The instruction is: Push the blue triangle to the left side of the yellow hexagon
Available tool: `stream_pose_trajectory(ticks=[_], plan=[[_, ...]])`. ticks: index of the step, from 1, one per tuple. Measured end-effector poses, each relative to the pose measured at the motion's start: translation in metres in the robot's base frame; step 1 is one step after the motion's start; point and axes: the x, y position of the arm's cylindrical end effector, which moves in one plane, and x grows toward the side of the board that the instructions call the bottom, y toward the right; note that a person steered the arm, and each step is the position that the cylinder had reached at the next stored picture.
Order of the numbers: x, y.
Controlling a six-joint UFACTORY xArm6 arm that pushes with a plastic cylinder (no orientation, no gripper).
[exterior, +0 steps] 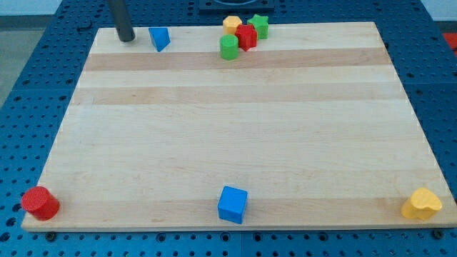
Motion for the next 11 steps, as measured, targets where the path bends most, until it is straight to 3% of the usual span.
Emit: stream_pose_trajectory(ticks=[3,5,8,10,11], plan=[[0.001,0.076],[0.000,0.156],[-0.026,0.158],[-0.020,0.175],[-0.020,0.149]])
